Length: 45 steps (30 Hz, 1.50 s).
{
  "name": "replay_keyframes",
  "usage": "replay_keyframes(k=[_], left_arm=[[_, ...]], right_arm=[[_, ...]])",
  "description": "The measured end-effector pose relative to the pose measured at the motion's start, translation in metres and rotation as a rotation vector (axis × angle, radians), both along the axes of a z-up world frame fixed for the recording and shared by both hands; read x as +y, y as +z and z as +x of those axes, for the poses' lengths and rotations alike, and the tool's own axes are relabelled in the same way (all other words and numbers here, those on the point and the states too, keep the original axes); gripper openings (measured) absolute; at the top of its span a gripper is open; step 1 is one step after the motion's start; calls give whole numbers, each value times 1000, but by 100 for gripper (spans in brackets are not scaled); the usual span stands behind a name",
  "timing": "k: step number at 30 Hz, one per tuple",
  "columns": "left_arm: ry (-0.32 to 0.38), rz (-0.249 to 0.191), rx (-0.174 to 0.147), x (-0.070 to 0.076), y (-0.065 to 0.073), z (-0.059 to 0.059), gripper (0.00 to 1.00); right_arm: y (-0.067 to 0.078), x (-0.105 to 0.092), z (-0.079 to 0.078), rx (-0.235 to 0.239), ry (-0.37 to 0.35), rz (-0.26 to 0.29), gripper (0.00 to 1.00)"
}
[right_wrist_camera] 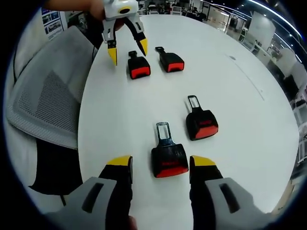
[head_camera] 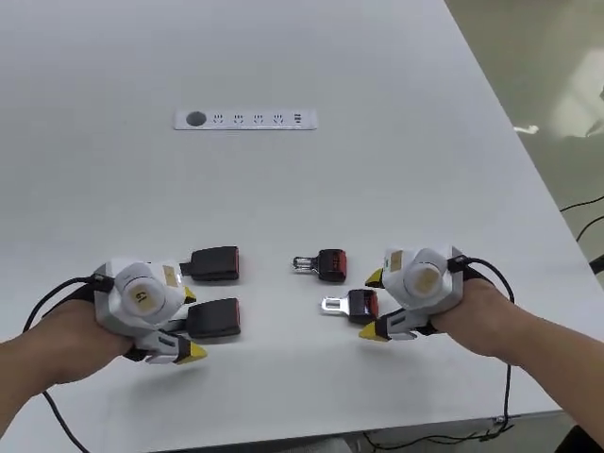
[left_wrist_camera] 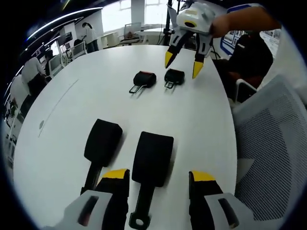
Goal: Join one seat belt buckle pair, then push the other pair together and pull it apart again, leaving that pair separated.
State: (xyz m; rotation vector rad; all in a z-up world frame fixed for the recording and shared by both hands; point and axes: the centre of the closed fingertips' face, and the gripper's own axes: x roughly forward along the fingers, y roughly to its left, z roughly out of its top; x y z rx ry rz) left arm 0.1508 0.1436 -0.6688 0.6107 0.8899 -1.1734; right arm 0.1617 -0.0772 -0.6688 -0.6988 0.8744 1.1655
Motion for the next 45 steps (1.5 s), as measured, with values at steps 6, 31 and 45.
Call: replay_keyframes(k=[6, 31, 45], left_arm=[[-15, 20, -10, 4, -6, 4, 46], [-117, 80, -24, -6, -18, 10, 39], [-147, 117, -42, -2, -22, 11, 34]], right_arm=[[-1, -1, 2, 4, 3, -8, 44], [-21, -7, 6, 36, 77, -45, 37], [-23, -8, 3, 58, 133, -75, 32]])
